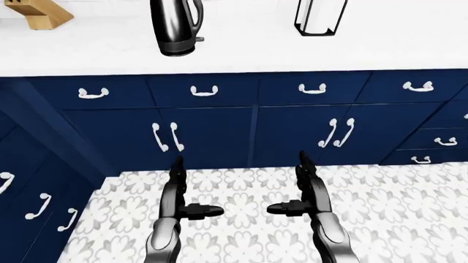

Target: Press down the lever to turn on the electric kettle.

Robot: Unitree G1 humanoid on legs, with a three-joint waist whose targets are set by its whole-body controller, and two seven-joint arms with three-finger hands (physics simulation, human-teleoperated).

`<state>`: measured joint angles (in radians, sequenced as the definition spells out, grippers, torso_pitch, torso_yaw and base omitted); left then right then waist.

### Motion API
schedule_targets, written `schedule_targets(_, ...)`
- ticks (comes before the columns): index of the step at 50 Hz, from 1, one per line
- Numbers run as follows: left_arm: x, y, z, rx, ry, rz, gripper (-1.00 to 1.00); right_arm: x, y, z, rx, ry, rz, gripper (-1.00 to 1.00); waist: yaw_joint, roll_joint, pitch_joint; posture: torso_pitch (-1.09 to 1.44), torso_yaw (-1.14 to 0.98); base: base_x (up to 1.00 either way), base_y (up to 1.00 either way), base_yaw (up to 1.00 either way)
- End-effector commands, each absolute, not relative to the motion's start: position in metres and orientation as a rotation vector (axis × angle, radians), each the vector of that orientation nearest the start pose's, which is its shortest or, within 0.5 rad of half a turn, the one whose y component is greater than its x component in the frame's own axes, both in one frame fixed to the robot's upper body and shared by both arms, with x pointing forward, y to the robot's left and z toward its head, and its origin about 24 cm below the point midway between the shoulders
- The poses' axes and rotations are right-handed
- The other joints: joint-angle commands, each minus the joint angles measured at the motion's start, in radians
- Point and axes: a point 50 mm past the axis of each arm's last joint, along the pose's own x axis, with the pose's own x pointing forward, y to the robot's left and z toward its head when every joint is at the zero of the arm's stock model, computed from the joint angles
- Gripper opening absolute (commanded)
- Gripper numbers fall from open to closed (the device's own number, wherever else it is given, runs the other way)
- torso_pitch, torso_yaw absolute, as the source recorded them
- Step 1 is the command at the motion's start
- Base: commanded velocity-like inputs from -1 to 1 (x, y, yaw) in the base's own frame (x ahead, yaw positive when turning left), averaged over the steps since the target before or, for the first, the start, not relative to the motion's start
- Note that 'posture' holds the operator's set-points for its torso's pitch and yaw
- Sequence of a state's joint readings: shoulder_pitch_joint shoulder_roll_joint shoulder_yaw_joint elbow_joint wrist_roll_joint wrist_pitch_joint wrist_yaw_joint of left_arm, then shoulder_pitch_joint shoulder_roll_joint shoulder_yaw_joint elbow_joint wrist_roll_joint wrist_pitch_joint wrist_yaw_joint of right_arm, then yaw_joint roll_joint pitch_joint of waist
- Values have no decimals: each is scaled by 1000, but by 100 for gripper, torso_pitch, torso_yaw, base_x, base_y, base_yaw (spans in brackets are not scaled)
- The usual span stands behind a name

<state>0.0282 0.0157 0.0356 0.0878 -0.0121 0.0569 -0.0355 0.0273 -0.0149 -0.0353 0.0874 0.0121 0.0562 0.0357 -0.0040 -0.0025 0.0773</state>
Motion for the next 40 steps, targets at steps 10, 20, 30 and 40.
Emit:
schedule_targets(10,249,163,50,-8,-14,10,100,248,-159,57,-19,-74,-2,100,8,-5,-75,0,0,0,0,0)
schedule_targets(20,237,163,86,11,-74,23,100,239,-157,86,-76,-172,-39,100,8,-3,-84,0,0,0,0,0)
schedule_targets(30,233,167,106,27,-130,32,100,233,-155,112,-59,-271,-23,100,7,0,-88,0,0,0,0,0)
schedule_targets(40,223,168,145,52,-210,40,100,229,-148,140,-62,-321,-8,100,6,0,-80,0,0,0,0,0)
